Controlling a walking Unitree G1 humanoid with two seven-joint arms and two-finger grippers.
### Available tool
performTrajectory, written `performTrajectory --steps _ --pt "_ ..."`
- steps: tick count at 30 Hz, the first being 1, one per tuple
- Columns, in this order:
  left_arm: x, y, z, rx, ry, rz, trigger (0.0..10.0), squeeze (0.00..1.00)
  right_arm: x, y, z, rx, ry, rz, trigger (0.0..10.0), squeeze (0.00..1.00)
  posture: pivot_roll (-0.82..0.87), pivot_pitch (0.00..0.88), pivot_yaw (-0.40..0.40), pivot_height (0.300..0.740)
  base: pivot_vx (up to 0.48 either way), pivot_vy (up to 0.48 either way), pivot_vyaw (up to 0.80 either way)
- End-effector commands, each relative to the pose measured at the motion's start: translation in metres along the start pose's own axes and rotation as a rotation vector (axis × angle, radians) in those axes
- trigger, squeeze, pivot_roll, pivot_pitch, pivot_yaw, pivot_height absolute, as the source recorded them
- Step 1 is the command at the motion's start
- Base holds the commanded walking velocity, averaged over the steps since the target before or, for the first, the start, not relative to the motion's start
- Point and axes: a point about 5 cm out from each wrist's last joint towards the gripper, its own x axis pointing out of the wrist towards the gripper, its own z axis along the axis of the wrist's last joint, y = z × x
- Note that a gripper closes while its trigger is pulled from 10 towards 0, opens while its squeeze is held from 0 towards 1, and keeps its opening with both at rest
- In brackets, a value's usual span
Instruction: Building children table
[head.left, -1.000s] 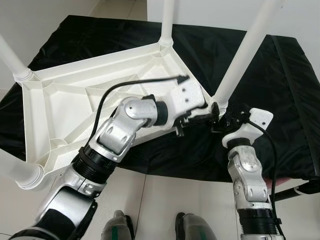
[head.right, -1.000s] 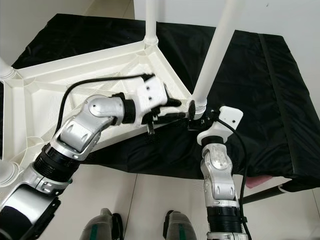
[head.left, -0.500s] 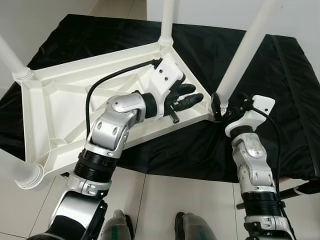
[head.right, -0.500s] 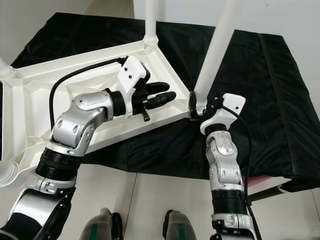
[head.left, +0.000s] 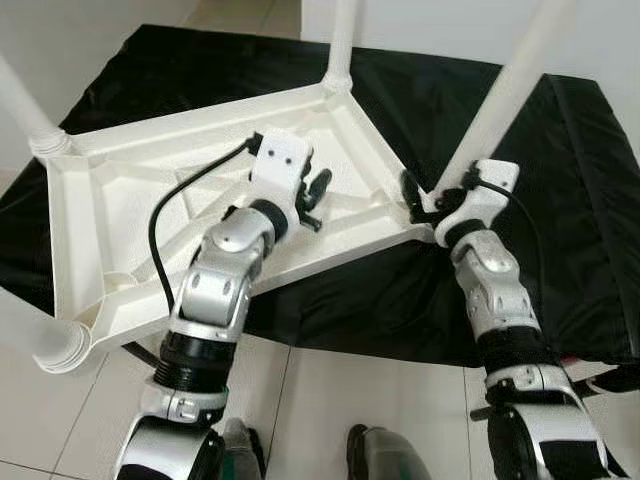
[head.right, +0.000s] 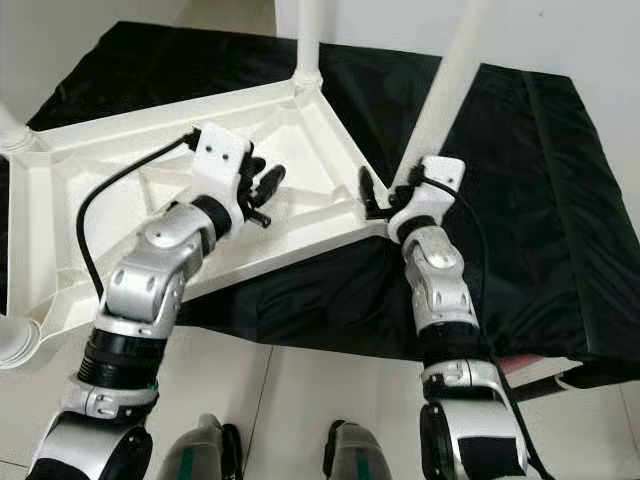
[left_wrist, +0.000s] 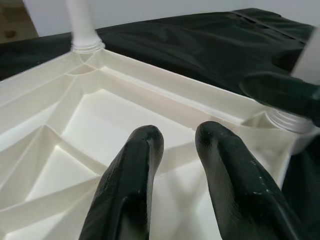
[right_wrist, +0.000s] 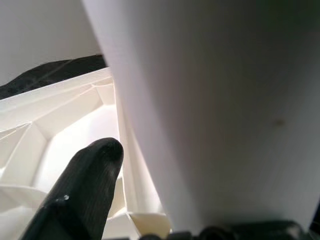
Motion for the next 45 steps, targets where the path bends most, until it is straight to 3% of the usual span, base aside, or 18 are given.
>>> performTrajectory --steps 1,4,6,10,11,14,15,16,17,18,31,45 --pt "-0.003 -0.009 0.000 0.034 -0.004 -0.069 10.0 0.00 0.005 0.003 -0.002 -0.002 0.008 0.043 10.0 0.00 -0.02 0.041 -0.040 0.740 0.000 0.000 0.00" --pt "-0.006 -0.019 -0.002 0.046 -0.008 -0.141 10.0 0.00 0.010 0.003 -0.003 -0.014 0.020 0.069 10.0 0.00 -0.02 0.038 -0.047 0.740 0.000 0.000 0.00" --pt "-0.012 -0.032 -0.004 0.098 -0.016 -0.243 10.0 0.00 0.014 0.000 -0.002 -0.024 0.017 0.083 10.0 0.00 -0.02 0.035 -0.051 0.740 0.000 0.000 0.00" --pt "-0.014 -0.036 -0.005 0.103 -0.016 -0.281 10.0 0.00 0.015 -0.002 -0.001 -0.025 0.014 0.084 10.0 0.00 -0.02 0.033 -0.048 0.740 0.000 0.000 0.00" --pt "-0.015 -0.037 -0.005 0.099 -0.016 -0.301 10.0 0.74 0.015 -0.004 0.000 -0.025 0.013 0.083 10.0 0.00 -0.02 0.031 -0.046 0.740 0.000 0.000 0.00" --pt "-0.015 -0.038 -0.005 0.094 -0.015 -0.312 10.0 0.74 0.015 -0.005 0.000 -0.026 0.012 0.083 10.0 0.00 -0.02 0.031 -0.044 0.740 0.000 0.000 0.00" --pt "-0.016 -0.040 -0.004 0.099 -0.018 -0.334 10.0 1.00 0.015 -0.007 0.001 -0.028 0.010 0.090 10.0 0.00 -0.03 0.031 -0.040 0.740 0.000 0.000 0.00" --pt "-0.016 -0.040 -0.004 0.099 -0.018 -0.334 10.0 1.00 0.015 -0.007 0.001 -0.028 0.010 0.090 10.0 0.00 -0.03 0.031 -0.040 0.740 0.000 0.000 0.00" --pt "-0.017 -0.041 -0.004 0.116 -0.018 -0.355 10.0 0.47 0.014 -0.011 0.001 -0.028 0.008 0.093 0.0 0.00 -0.04 0.032 -0.037 0.740 0.000 0.000 0.00" --pt "-0.017 -0.042 -0.004 0.142 -0.017 -0.369 10.0 0.00 0.013 -0.013 0.000 -0.024 0.009 0.094 0.0 0.00 -0.04 0.035 -0.037 0.740 0.000 0.000 0.00" --pt "-0.018 -0.038 -0.003 0.184 -0.011 -0.361 10.0 0.00 0.007 -0.022 -0.006 -0.015 0.017 0.073 0.0 0.00 -0.05 0.053 -0.037 0.740 0.000 0.000 0.00" --pt "-0.018 -0.037 -0.001 0.176 -0.019 -0.343 10.0 0.00 -0.004 -0.017 -0.011 0.041 -0.003 -0.270 0.0 0.00 -0.05 0.056 -0.038 0.740 0.000 0.000 0.00"
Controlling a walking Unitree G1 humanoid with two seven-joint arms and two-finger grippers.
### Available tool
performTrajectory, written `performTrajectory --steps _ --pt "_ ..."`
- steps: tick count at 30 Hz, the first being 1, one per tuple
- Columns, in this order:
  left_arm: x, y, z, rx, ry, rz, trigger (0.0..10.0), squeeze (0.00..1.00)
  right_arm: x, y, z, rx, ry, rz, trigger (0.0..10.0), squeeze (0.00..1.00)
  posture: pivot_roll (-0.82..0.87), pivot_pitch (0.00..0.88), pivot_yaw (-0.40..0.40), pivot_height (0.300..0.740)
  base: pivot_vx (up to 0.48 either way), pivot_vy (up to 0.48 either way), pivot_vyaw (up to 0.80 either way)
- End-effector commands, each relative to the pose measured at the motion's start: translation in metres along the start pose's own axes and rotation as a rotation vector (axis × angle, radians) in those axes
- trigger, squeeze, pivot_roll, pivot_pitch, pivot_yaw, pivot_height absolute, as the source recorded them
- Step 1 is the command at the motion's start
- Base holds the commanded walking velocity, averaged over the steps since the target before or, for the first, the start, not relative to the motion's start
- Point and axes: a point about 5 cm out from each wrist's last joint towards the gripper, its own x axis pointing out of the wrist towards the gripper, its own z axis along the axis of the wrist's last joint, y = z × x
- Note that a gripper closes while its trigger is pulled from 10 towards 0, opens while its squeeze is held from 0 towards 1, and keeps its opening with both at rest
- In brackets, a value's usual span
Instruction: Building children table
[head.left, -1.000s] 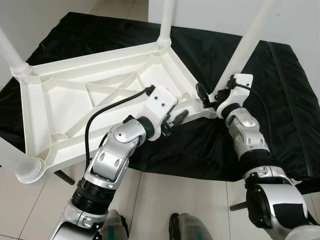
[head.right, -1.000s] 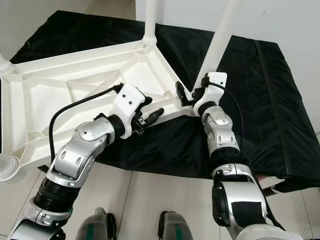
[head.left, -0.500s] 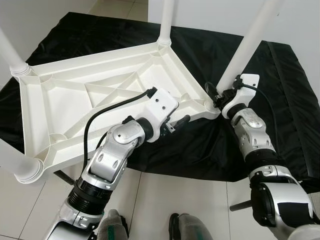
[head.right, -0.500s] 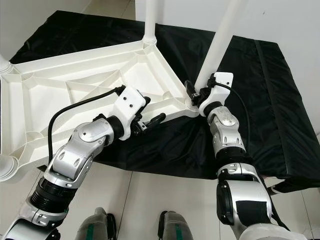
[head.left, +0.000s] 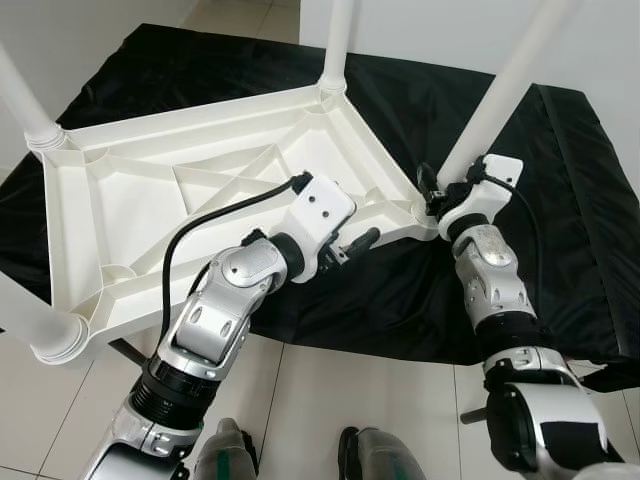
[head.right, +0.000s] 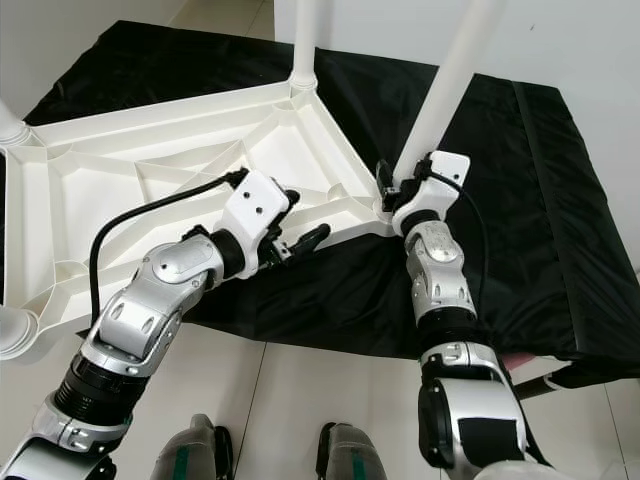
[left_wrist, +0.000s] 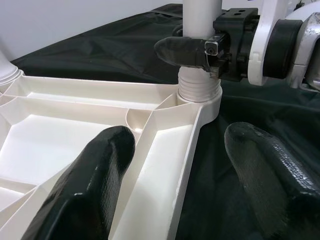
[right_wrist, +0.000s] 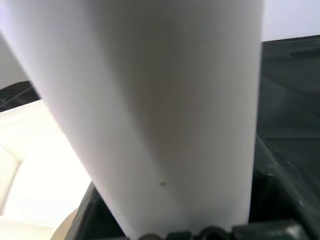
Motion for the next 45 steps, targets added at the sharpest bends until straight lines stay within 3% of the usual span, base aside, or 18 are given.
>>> performTrajectory --steps 1,2,3,6,10,17,18,19,20,24,25,27,28,39,40,43,44,45 --pt "0.000 -0.003 0.004 0.011 -0.012 -0.039 10.0 0.00 -0.005 -0.008 -0.007 0.020 0.029 -0.089 0.0 0.00 -0.05 0.056 -0.038 0.740 0.000 0.000 0.00" --pt "0.000 -0.003 0.004 0.011 -0.012 -0.039 10.0 0.00 -0.005 -0.008 -0.007 0.020 0.029 -0.089 0.0 0.00 -0.05 0.056 -0.038 0.740 0.000 0.000 0.00" --pt "0.000 -0.003 0.004 0.008 -0.012 -0.040 10.0 0.00 -0.014 -0.009 -0.011 0.001 0.050 -0.290 0.0 0.00 -0.06 0.059 -0.031 0.740 0.000 0.000 0.00" --pt "0.000 -0.003 0.004 0.008 -0.012 -0.040 10.0 0.00 -0.014 -0.009 -0.011 0.001 0.050 -0.290 0.0 0.00 -0.06 0.059 -0.031 0.740 0.000 0.000 0.00" --pt "0.000 -0.004 0.004 -0.008 -0.011 -0.033 10.0 0.00 -0.031 -0.003 -0.014 -0.028 0.062 -0.555 0.0 0.00 -0.05 0.058 -0.029 0.740 0.000 0.000 0.00" --pt "-0.001 -0.003 0.003 -0.018 -0.009 -0.026 10.0 0.00 -0.031 -0.004 -0.011 -0.045 0.062 -0.572 0.0 0.00 -0.05 0.060 -0.033 0.740 0.000 0.000 0.00" --pt "-0.001 -0.003 0.003 -0.020 -0.010 -0.024 10.0 0.00 -0.030 -0.003 -0.012 -0.038 0.071 -0.562 2.4 0.00 -0.04 0.058 -0.035 0.740 0.000 0.000 0.00" --pt "-0.001 -0.003 0.003 -0.020 -0.010 -0.024 10.0 0.00 -0.030 -0.003 -0.012 -0.038 0.071 -0.562 2.4 0.00 -0.04 0.058 -0.035 0.740 0.000 0.000 0.00" --pt "-0.001 -0.002 0.004 -0.022 -0.012 -0.019 10.0 0.00 -0.029 0.002 -0.013 -0.024 0.081 -0.526 10.0 0.00 -0.04 0.058 -0.037 0.740 0.000 0.000 0.00" --pt "-0.001 -0.002 0.004 -0.026 -0.015 -0.015 10.0 0.00 -0.026 0.007 -0.013 0.006 0.084 -0.459 10.0 0.00 -0.04 0.058 -0.037 0.740 0.000 0.000 0.00" --pt "-0.001 -0.002 0.004 -0.028 -0.017 -0.014 10.0 0.00 -0.025 0.009 -0.011 0.004 0.070 -0.428 10.0 0.49 -0.04 0.056 -0.037 0.740 0.000 0.000 0.00" --pt "-0.001 -0.002 0.005 -0.030 -0.017 -0.014 10.0 0.00 -0.025 0.011 -0.009 -0.006 0.053 -0.405 10.0 0.49 -0.04 0.056 -0.037 0.740 0.000 0.000 0.00" --pt "-0.001 -0.001 0.005 -0.031 -0.017 -0.014 10.0 0.00 -0.024 0.012 -0.010 0.010 0.065 -0.375 10.0 1.00 -0.04 0.054 -0.039 0.740 0.000 0.000 0.00" --pt "-0.001 -0.002 0.007 -0.034 -0.024 -0.011 10.0 0.00 -0.016 -0.004 0.001 0.017 0.037 -0.224 10.0 1.00 -0.03 0.050 -0.048 0.740 0.000 0.000 0.00" --pt "-0.001 -0.002 0.007 -0.034 -0.025 -0.010 10.0 0.00 -0.015 -0.006 0.003 0.013 0.035 -0.188 10.0 0.80 -0.03 0.049 -0.049 0.740 0.000 0.000 0.00" --pt "-0.001 -0.003 0.007 -0.035 -0.027 -0.009 10.0 0.00 -0.012 -0.007 0.003 0.012 0.045 -0.120 10.0 0.61 -0.03 0.045 -0.050 0.740 0.000 0.000 0.00" --pt "-0.001 -0.003 0.008 -0.036 -0.029 -0.009 10.0 0.00 -0.010 -0.004 0.004 0.020 0.059 -0.017 10.0 0.00 -0.03 0.042 -0.050 0.740 0.000 0.000 0.00" --pt "0.000 -0.004 0.009 -0.036 -0.031 -0.009 10.0 0.00 -0.008 -0.002 0.005 0.026 0.068 0.054 10.0 0.00 -0.03 0.042 -0.050 0.740 0.000 0.000 0.00"
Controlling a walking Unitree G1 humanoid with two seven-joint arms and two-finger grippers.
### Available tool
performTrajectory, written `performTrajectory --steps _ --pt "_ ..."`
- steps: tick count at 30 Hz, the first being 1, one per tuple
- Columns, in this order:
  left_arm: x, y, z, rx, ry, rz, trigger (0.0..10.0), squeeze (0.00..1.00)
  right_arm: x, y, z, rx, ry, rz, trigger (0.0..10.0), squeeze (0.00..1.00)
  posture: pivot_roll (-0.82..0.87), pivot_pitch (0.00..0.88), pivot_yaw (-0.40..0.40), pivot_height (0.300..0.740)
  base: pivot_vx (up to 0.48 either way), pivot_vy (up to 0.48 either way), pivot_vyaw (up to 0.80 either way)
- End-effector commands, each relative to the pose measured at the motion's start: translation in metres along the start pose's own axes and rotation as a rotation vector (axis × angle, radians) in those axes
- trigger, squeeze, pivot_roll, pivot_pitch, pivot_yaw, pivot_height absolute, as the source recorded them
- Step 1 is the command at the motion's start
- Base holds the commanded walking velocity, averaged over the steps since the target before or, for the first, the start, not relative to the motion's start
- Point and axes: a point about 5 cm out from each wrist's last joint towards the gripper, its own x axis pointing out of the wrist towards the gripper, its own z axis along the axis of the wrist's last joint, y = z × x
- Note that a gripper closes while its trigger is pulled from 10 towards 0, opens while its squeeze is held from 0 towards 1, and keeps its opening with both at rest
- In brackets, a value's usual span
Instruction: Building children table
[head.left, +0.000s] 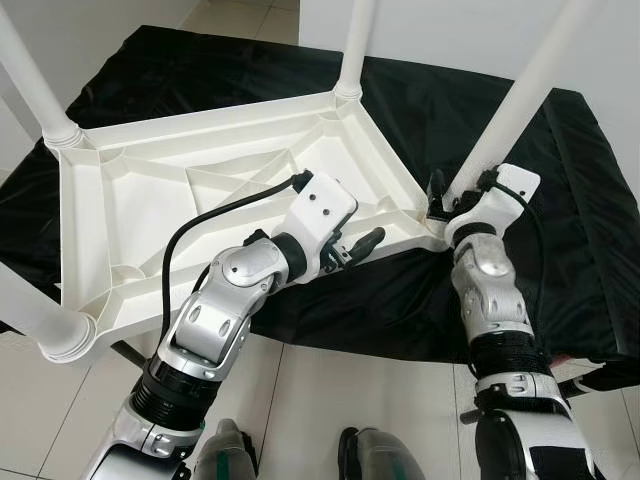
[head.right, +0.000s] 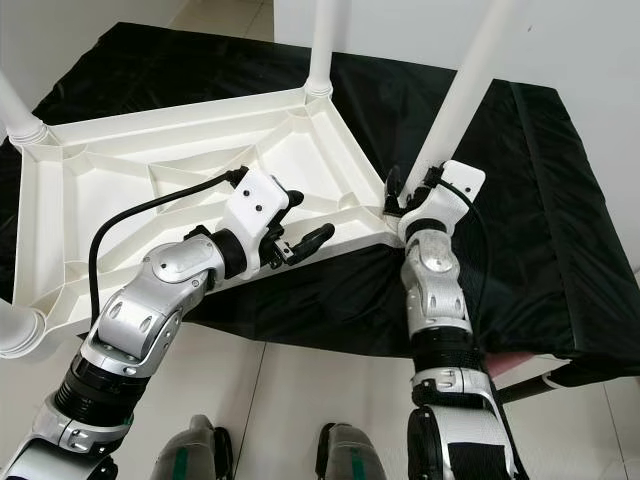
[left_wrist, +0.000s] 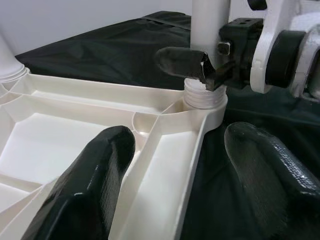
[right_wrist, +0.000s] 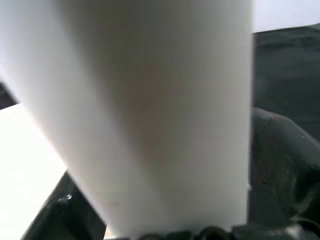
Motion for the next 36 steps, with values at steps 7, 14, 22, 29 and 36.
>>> performTrajectory --steps 7,14,22,29,36 --pt "0.000 -0.002 0.006 0.010 -0.018 0.005 10.0 0.00 0.005 0.007 0.003 0.020 0.028 0.277 10.0 0.00 -0.02 0.030 -0.049 0.740 0.000 0.000 0.00" --pt "0.001 -0.003 0.008 0.012 -0.022 0.002 10.0 0.00 0.006 0.000 -0.003 0.004 0.074 0.374 10.0 0.00 -0.02 0.024 -0.048 0.740 0.000 0.000 0.00" --pt "0.001 -0.003 0.009 0.011 -0.025 -0.002 10.0 0.00 0.003 -0.013 -0.009 -0.030 0.120 0.431 10.0 0.00 -0.02 0.015 -0.051 0.740 0.000 0.000 0.00" --pt "0.004 -0.008 0.010 0.004 -0.031 -0.020 10.0 0.00 0.003 -0.018 -0.017 -0.045 0.144 0.454 0.0 0.00 -0.03 0.012 -0.047 0.740 0.000 0.000 0.00" --pt "0.005 -0.010 0.010 -0.002 -0.031 -0.023 10.0 0.00 0.003 -0.020 -0.021 -0.029 0.155 0.444 0.0 0.00 -0.03 0.020 -0.049 0.740 0.000 0.000 0.00"
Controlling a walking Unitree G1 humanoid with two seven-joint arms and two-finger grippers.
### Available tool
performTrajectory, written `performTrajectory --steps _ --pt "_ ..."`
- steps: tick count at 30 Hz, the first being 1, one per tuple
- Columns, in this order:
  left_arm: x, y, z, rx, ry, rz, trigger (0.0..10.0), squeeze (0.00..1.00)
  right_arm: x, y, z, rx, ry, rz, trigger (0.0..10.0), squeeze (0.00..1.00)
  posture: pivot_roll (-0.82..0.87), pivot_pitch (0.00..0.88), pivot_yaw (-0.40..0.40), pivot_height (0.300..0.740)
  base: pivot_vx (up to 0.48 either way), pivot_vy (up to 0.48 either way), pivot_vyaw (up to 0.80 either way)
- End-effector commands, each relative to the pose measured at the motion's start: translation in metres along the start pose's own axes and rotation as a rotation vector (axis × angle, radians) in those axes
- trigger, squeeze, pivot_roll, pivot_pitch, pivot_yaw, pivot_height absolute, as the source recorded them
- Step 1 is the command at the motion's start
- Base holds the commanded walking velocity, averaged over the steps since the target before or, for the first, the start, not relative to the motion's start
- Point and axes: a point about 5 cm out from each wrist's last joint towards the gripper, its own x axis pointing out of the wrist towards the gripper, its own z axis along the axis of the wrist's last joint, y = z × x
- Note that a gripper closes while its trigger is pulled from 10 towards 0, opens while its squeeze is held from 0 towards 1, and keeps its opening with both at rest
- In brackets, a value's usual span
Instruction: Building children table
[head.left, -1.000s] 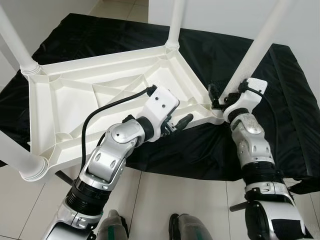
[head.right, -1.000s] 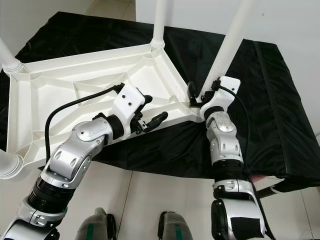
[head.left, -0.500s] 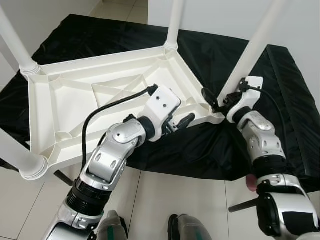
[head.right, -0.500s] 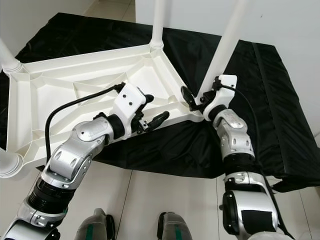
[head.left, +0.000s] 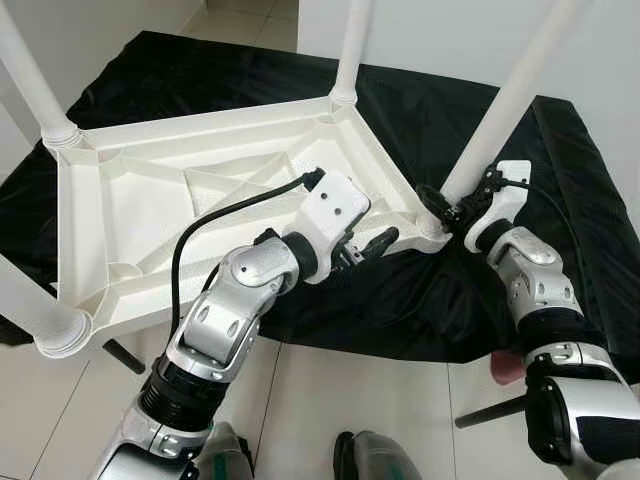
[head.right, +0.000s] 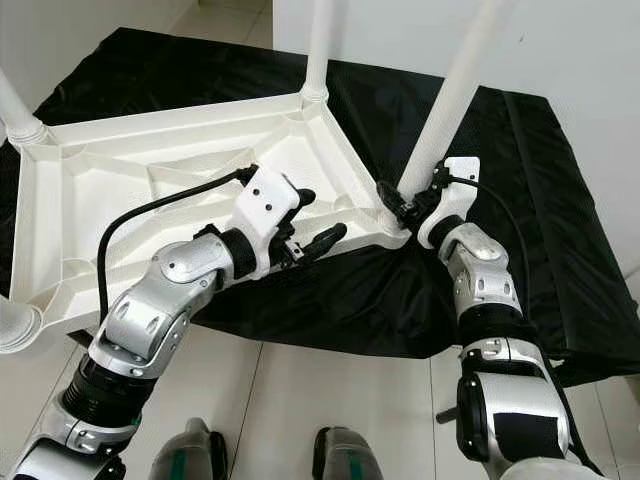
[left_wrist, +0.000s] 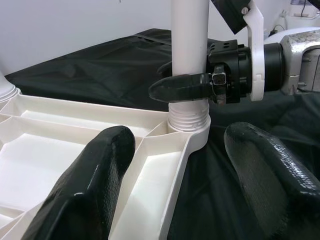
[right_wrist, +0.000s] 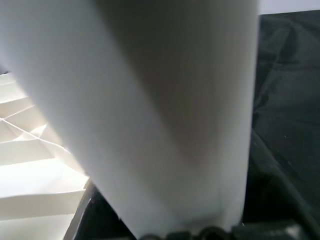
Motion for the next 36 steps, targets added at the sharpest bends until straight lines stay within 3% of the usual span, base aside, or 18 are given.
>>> performTrajectory --steps 1,9,15,18,22,24,27,29,31,36 --pt "0.000 -0.002 0.002 0.001 0.000 0.006 10.0 0.00 -0.001 0.006 -0.012 0.036 0.040 0.025 0.0 0.00 -0.03 0.027 -0.049 0.740 0.000 0.000 0.00" --pt "0.000 -0.001 0.002 -0.005 0.001 0.012 10.0 0.00 0.001 0.007 -0.011 0.084 0.000 -0.091 0.0 0.00 -0.04 0.040 -0.052 0.740 0.000 0.000 0.00" --pt "-0.001 -0.002 0.003 -0.012 -0.001 0.015 10.0 0.00 0.001 0.016 -0.010 0.137 -0.064 -0.295 0.0 0.00 -0.05 0.057 -0.049 0.740 0.000 0.000 0.00" --pt "-0.001 -0.002 0.003 -0.015 0.001 0.016 10.0 0.00 -0.002 0.016 -0.009 0.159 -0.074 -0.456 0.0 0.00 -0.05 0.061 -0.048 0.740 0.000 0.000 0.00" --pt "-0.001 -0.002 0.003 -0.017 0.000 0.017 10.0 0.00 -0.004 0.017 -0.008 0.167 -0.071 -0.528 0.0 0.00 -0.05 0.062 -0.049 0.740 0.000 0.000 0.00" --pt "-0.001 -0.001 0.003 -0.019 0.000 0.019 10.0 0.00 -0.010 0.016 -0.006 0.128 -0.071 -0.685 0.0 0.00 -0.05 0.062 -0.049 0.740 0.000 0.000 0.00" --pt "-0.001 -0.001 0.003 -0.018 -0.001 0.020 10.0 0.00 -0.013 0.018 -0.007 0.191 -0.078 -0.776 0.0 0.00 -0.05 0.062 -0.049 0.740 0.000 0.000 0.00" --pt "-0.001 -0.001 0.003 -0.018 0.001 0.023 10.0 0.00 -0.020 0.024 -0.008 0.144 -0.065 -0.913 0.0 0.00 -0.04 0.057 -0.051 0.740 0.000 0.000 0.00" --pt "-0.001 -0.001 0.002 -0.018 0.003 0.024 10.0 0.00 -0.020 0.031 -0.010 0.112 -0.034 -0.954 0.0 0.00 -0.04 0.054 -0.052 0.740 0.000 0.000 0.00" --pt "-0.001 -0.001 0.002 -0.017 0.003 0.025 10.0 0.00 -0.018 0.039 -0.012 0.106 -0.024 -0.925 0.0 0.00 -0.04 0.054 -0.052 0.740 0.000 0.000 0.00"
